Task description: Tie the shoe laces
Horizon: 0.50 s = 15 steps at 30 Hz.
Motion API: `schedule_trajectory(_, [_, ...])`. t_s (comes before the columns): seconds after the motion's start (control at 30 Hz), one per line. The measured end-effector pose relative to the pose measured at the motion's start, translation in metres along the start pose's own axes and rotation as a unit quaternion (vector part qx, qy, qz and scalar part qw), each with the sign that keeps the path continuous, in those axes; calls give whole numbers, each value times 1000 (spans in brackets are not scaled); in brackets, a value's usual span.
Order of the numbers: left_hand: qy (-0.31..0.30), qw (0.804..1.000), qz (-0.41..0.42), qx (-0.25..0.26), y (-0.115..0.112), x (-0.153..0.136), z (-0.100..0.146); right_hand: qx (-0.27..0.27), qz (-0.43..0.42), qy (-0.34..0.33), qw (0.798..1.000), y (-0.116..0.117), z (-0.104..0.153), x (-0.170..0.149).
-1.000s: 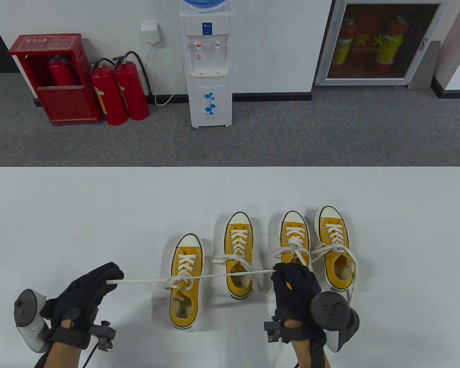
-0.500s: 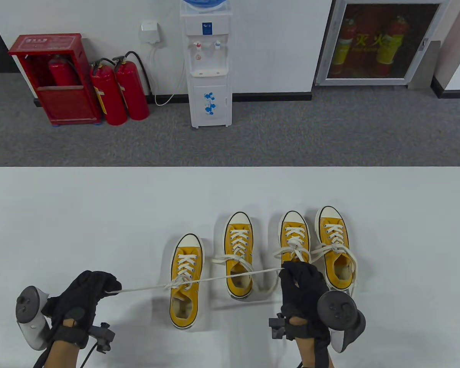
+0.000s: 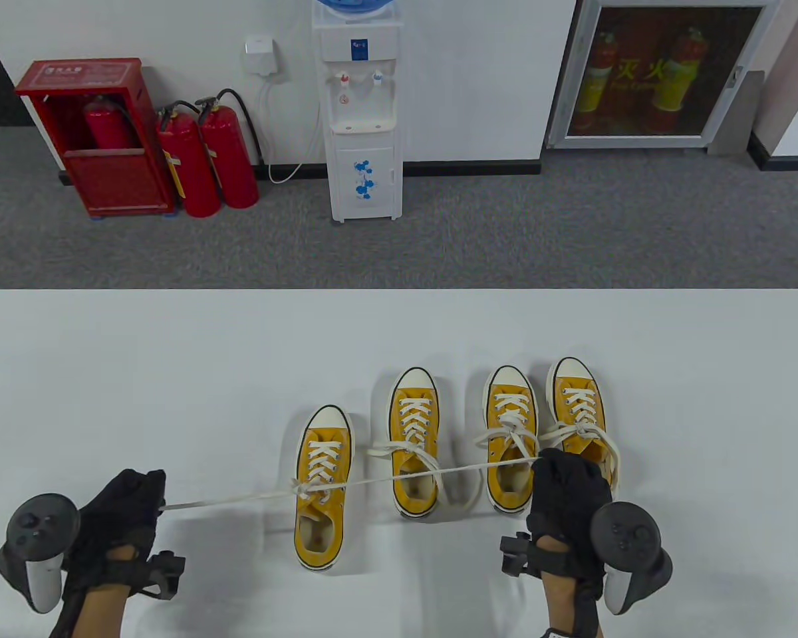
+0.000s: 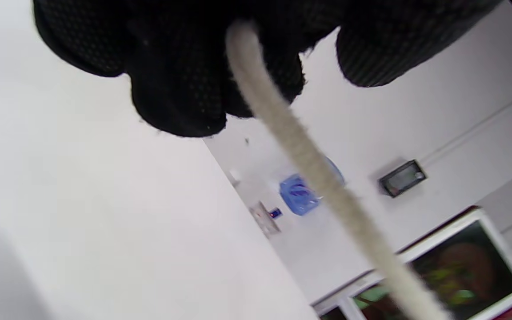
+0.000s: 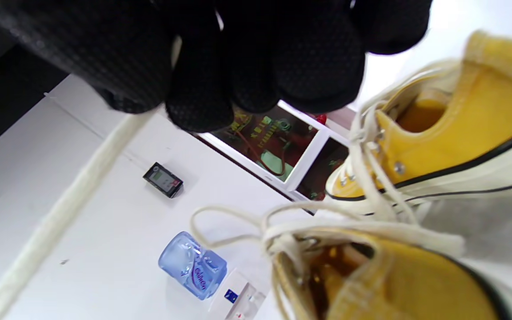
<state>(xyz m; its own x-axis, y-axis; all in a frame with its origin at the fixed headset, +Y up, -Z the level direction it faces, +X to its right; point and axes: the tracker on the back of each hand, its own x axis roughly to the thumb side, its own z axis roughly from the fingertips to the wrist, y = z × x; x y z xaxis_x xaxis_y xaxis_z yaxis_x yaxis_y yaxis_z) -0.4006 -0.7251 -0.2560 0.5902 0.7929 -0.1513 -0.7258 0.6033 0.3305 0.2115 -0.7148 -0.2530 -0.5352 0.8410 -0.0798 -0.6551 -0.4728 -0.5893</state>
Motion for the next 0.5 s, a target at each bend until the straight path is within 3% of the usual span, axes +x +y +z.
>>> schedule_trajectory(0.5, [73,979,-182,53,3,-16,-7,-29,62,80,994,-12,-12,-28])
